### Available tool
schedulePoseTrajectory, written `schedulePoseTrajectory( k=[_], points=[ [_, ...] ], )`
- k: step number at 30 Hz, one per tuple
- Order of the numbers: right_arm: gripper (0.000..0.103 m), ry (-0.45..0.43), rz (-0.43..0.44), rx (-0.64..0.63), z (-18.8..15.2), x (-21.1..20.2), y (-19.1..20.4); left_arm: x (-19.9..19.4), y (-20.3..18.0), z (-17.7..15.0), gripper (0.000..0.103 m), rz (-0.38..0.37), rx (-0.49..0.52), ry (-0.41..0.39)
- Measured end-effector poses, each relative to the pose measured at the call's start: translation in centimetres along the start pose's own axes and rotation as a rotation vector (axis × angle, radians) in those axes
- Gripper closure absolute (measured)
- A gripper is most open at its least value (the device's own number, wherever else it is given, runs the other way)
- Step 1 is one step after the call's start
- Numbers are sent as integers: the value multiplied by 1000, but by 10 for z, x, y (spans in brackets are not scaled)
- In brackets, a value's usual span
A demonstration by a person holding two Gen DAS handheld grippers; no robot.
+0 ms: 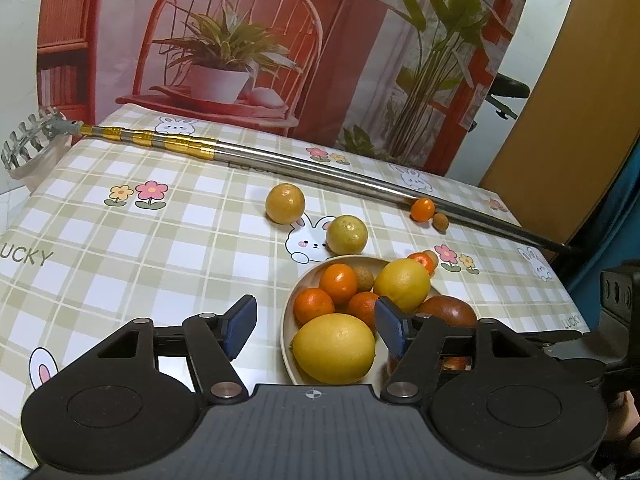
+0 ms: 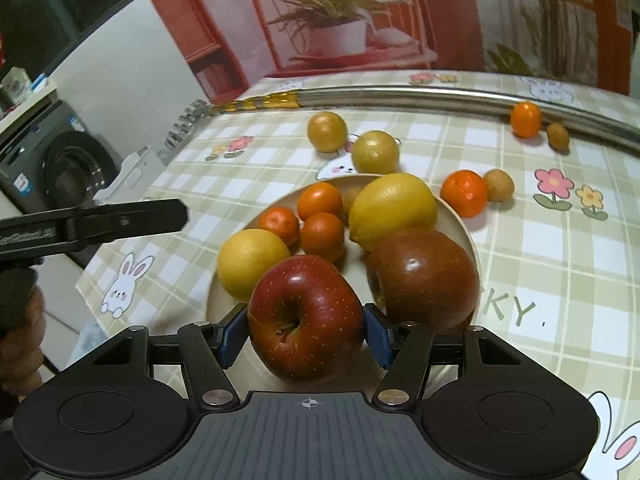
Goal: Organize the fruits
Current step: 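Lower the red apple onto the plate and open the right tool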
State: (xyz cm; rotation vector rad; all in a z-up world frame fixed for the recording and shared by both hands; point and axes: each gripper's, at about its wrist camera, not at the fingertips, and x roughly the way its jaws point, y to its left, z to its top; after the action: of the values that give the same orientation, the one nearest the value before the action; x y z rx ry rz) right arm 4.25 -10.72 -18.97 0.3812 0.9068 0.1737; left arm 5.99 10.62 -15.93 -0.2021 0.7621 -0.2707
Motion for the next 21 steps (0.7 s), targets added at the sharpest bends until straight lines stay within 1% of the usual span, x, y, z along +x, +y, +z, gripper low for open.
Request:
schedulePoseTrajectory(
  k=[3, 7, 12, 21],
  points=[
    [46, -1, 8, 4, 2, 4, -2, 1, 0, 0, 35, 3, 0, 1],
    [46, 3, 1, -21, 6, 9, 3, 1, 1, -1, 35, 6, -8, 1],
    [46, 11, -37, -92, 7, 17, 15, 1, 3, 0, 35, 11, -17, -1],
    [44, 22, -35, -84, 9, 14, 15, 0, -1, 1, 32, 32, -9, 0]
  ],
)
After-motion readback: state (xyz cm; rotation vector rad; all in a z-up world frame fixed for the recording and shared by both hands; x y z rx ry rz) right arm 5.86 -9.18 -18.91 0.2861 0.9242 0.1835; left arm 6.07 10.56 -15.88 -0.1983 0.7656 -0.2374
